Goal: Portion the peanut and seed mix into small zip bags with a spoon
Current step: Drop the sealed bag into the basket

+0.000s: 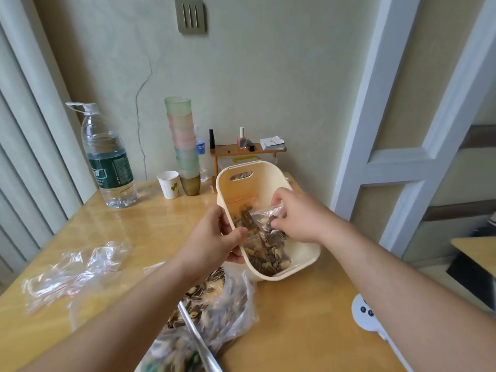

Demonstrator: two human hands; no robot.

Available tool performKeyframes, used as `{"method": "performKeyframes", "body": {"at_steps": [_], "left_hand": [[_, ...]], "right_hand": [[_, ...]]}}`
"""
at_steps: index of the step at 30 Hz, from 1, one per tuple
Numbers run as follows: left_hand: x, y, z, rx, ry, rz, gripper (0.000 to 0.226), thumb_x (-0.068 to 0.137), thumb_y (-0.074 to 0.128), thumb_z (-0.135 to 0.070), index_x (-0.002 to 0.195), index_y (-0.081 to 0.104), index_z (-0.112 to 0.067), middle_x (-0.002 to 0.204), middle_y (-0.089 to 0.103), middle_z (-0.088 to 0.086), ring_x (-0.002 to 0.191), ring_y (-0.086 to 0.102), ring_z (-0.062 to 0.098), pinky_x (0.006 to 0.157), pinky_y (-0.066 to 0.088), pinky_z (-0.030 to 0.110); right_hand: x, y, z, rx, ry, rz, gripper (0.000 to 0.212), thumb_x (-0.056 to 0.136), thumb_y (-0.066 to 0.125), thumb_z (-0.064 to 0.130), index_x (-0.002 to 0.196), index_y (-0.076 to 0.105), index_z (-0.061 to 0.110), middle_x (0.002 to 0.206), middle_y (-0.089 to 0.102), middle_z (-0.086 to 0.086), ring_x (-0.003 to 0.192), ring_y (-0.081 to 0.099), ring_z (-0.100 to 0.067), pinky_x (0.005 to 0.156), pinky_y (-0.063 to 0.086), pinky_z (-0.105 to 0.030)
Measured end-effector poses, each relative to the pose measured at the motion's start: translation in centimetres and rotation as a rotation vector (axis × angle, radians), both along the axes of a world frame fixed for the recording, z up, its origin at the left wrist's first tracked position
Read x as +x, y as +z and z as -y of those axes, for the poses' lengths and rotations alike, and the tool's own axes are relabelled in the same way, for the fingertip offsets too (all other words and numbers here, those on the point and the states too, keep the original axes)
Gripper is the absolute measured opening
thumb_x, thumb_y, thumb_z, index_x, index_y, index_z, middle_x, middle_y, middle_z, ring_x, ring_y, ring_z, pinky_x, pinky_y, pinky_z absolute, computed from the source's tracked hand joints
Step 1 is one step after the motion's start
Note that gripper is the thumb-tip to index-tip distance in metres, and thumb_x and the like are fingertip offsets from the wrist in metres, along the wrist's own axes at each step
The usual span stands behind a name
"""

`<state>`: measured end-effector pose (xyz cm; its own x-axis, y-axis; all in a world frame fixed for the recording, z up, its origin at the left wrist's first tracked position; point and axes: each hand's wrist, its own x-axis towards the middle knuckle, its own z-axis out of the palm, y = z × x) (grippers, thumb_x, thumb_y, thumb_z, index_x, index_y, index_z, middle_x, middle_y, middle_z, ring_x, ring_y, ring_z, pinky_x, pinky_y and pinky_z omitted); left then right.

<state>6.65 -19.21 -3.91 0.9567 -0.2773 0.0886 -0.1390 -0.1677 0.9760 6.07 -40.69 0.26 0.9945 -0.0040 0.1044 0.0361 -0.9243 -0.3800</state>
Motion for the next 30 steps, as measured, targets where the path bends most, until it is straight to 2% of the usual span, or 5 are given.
{"method": "performKeyframes", "body": {"at_steps": [4, 10, 16, 20, 30], "left_hand": [[-0.8, 0.2, 0.1, 0.044, -0.015, 0.045, 0.022, 0.098, 0.07, -0.004, 0.101, 0.049, -0.008, 0.084, 0.056, 0.016, 0.063, 0.068, 0.026, 0.064, 0.065, 0.044], [-1.5, 0.5, 0.2, 0.081, -0.022, 0.068, 0.018, 0.1, 0.068, -0.008, 0.104, 0.051, -0.012, 0.088, 0.061, 0.016, 0.066, 0.072, 0.026, 0.063, 0.065, 0.042], [-1.6, 0.6, 0.3, 0.071, -0.02, 0.053, 0.02, 0.1, 0.068, -0.009, 0.11, 0.051, -0.005, 0.084, 0.061, 0.013, 0.066, 0.07, 0.025, 0.065, 0.066, 0.042], [-1.4, 0.4, 0.4, 0.067, -0.006, 0.051, 0.022, 0.101, 0.067, -0.009, 0.112, 0.049, -0.003, 0.085, 0.061, 0.015, 0.067, 0.07, 0.027, 0.065, 0.066, 0.044], [-1.3, 0.4, 0.1, 0.074, -0.031, 0.063, 0.021, 0.101, 0.067, -0.012, 0.115, 0.051, -0.008, 0.099, 0.064, 0.023, 0.075, 0.074, 0.031, 0.068, 0.066, 0.042]], "right_hand": [[-0.4, -0.7, -1.4, -0.322, 0.034, -0.211, 0.058, 0.098, 0.064, 0.013, 0.14, 0.028, 0.029, 0.1, 0.057, -0.007, 0.082, 0.062, -0.026, 0.076, 0.06, -0.046], [-0.6, -2.7, -2.4, -0.342, -0.003, -0.356, 0.093, 0.084, 0.059, -0.012, 0.158, 0.016, 0.024, 0.096, 0.055, -0.012, 0.078, 0.062, -0.027, 0.056, 0.05, -0.038], [-1.2, -3.6, -2.5, -0.398, -0.034, -0.079, 0.057, 0.089, 0.062, -0.005, 0.136, 0.038, 0.017, 0.11, 0.048, -0.011, 0.081, 0.052, -0.03, 0.065, 0.047, -0.04], [-1.4, -3.8, -1.9, -0.313, 0.024, -0.151, 0.018, 0.09, 0.075, 0.014, 0.102, 0.063, 0.019, 0.104, 0.057, -0.002, 0.093, 0.062, -0.029, 0.078, 0.058, -0.041], [-1.7, -4.1, -2.4, -0.241, 0.061, -0.228, 0.045, 0.081, 0.086, 0.019, 0.122, 0.066, 0.02, 0.116, 0.066, -0.004, 0.102, 0.065, -0.028, 0.089, 0.059, -0.041]]}}
